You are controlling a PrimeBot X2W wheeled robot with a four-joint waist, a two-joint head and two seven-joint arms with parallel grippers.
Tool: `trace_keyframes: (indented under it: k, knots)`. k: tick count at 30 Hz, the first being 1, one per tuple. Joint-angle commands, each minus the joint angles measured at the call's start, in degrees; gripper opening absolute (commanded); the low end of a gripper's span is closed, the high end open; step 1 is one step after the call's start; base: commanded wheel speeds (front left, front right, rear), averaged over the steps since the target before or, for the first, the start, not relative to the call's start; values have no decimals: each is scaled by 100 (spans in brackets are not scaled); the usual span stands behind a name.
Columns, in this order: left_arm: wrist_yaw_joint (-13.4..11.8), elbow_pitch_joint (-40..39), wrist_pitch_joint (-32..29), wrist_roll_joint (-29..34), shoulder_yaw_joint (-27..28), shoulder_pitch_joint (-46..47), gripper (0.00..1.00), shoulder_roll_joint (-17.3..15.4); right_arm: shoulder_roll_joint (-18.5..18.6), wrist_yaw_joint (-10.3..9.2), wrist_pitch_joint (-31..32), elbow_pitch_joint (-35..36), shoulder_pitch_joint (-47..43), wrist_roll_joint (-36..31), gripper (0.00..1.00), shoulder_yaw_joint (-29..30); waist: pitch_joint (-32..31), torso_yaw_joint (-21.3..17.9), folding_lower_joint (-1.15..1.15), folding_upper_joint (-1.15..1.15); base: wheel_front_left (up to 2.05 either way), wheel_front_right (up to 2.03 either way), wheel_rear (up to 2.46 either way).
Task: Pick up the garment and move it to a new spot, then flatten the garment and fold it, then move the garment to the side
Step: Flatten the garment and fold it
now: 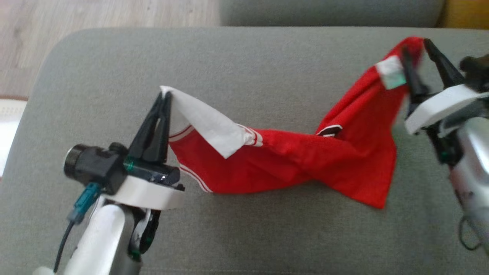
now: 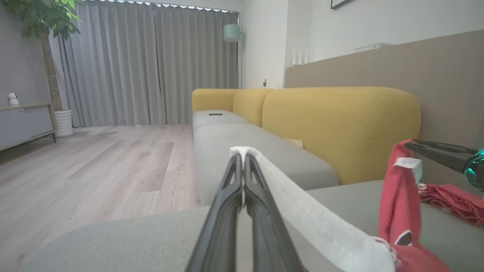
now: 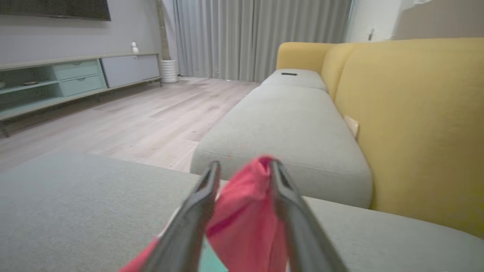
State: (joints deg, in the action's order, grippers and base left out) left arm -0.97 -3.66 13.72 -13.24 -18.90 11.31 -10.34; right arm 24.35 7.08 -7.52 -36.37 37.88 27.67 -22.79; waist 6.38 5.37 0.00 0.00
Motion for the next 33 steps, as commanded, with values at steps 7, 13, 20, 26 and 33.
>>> trace_keyframes:
  k: [7, 13, 20, 26, 33]
  knots:
    - [-72, 234, 109, 119, 274, 396, 0, -27, -264, 41, -725, -129, -97, -319, 100, -337, 77, -160, 0, 0, 0, 0, 0]
    - [-194, 218, 124, 137, 519, 214, 0, -71, -411, 41, -745, 839, -1241, -655, 100, -26, -7, -445, 0, 0, 0, 0, 0]
    - [-217, 84, 127, 184, 774, 61, 0, -77, -618, 41, -627, 1732, -3197, -985, 100, 136, -19, -618, 0, 0, 0, 0, 0]
    - [-190, 44, 127, 235, 886, -3, 0, -56, -882, 41, -488, 1650, -3727, -1278, 100, 260, 35, -672, 0, 0, 0, 0, 0]
    - [-98, 87, 128, 293, 911, 34, 0, -9, -1126, 41, -533, 903, -3435, -1454, 100, 264, 84, -587, 0, 0, 0, 0, 0]
